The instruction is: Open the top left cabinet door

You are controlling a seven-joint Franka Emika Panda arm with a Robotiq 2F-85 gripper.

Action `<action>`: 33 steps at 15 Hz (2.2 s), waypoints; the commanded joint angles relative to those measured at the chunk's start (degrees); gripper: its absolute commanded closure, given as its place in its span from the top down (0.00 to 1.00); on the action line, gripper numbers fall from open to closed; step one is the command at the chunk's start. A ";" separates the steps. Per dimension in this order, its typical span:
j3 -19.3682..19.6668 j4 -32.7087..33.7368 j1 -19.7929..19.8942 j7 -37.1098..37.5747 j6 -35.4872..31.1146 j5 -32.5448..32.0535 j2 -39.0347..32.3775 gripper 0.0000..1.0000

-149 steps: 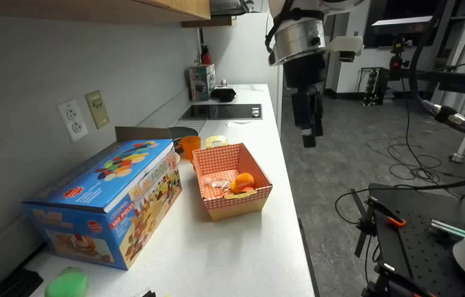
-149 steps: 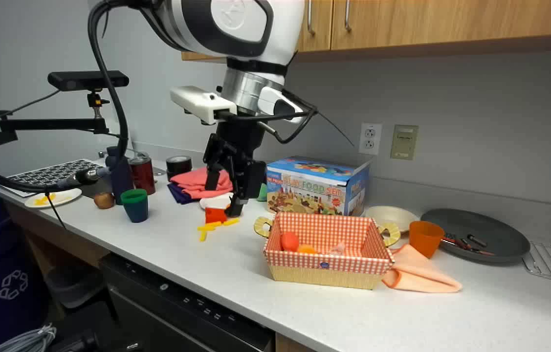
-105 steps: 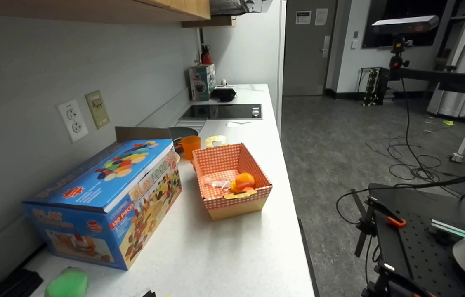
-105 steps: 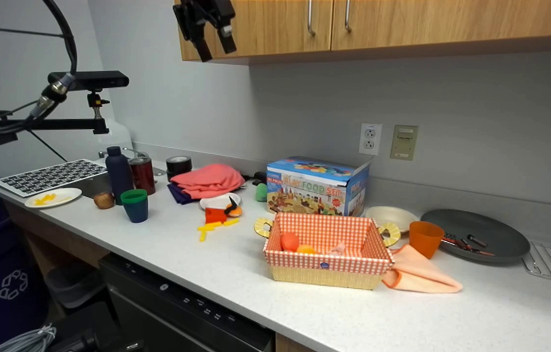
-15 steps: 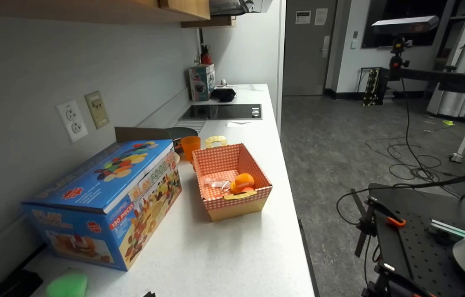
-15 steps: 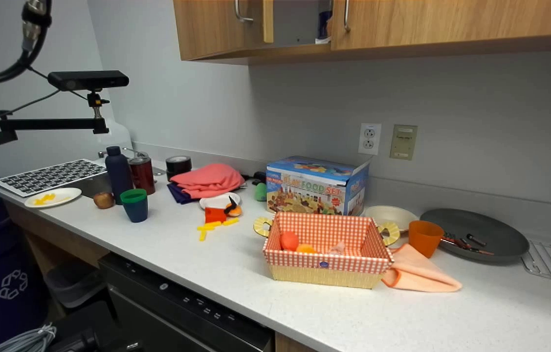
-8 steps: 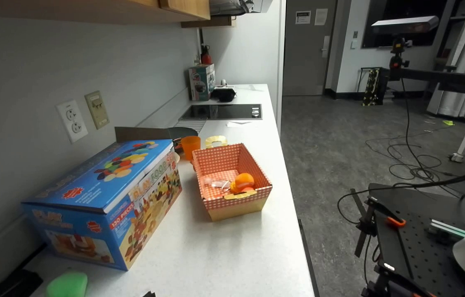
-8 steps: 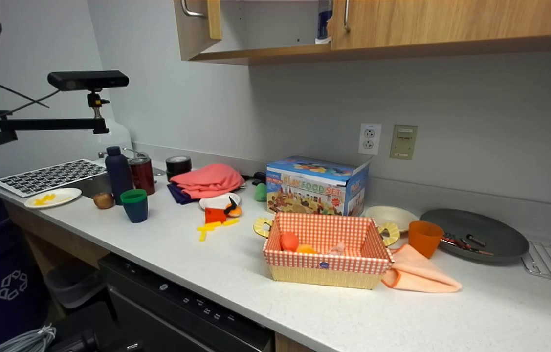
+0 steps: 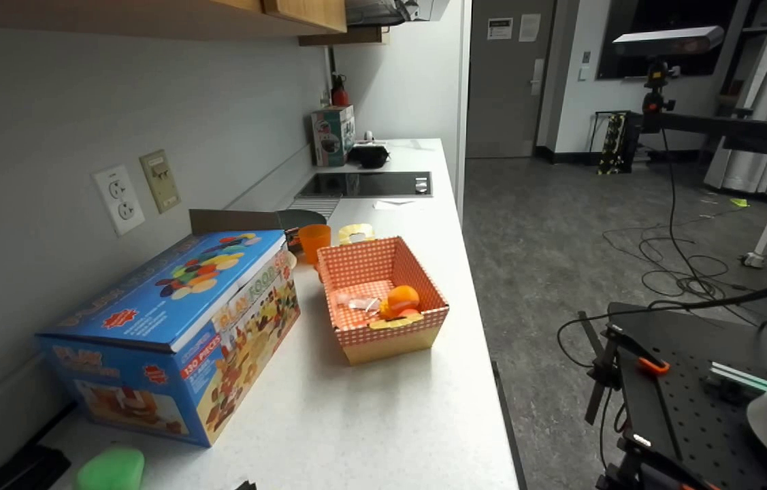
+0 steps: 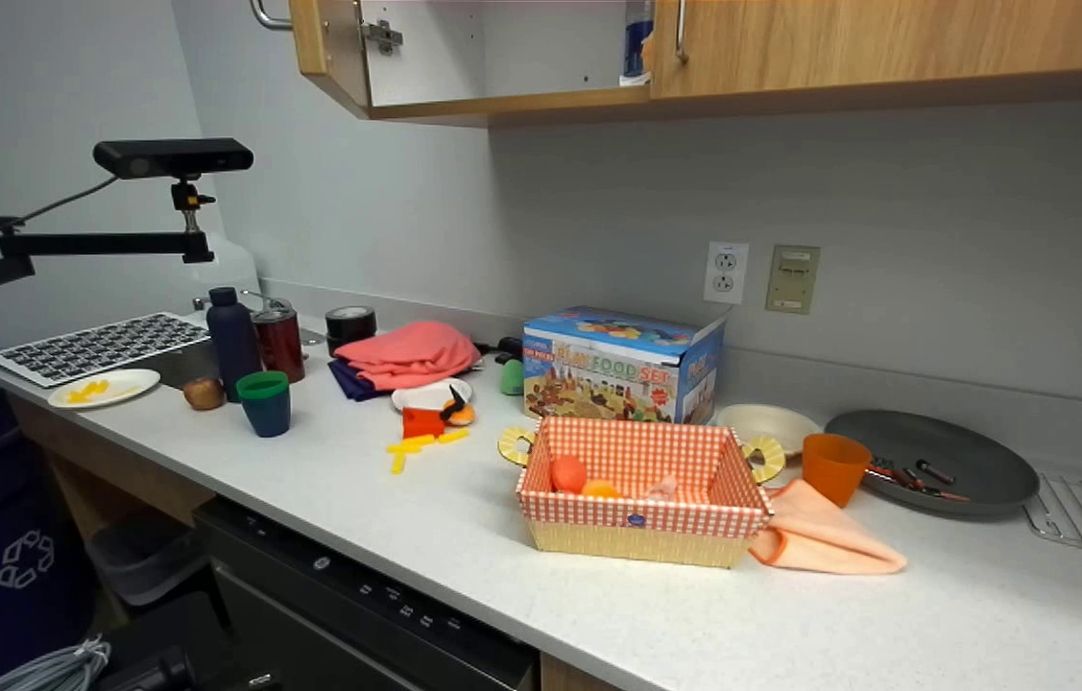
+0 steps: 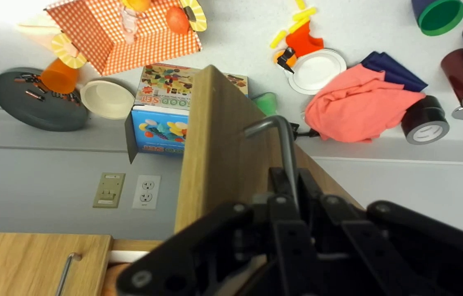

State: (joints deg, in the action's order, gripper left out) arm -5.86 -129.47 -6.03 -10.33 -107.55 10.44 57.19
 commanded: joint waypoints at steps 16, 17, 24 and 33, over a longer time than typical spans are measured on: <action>-2.23 -16.28 -13.77 5.06 -9.23 8.15 14.79 0.79; -2.42 -16.38 -14.07 5.23 -9.44 8.11 14.74 0.88; -3.25 -15.91 -15.07 5.75 -10.07 8.38 13.97 1.00; -13.02 -13.14 -4.89 14.08 5.12 -5.93 13.03 1.00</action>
State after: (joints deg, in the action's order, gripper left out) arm -16.29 -144.03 -12.97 0.71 -109.38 7.11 70.76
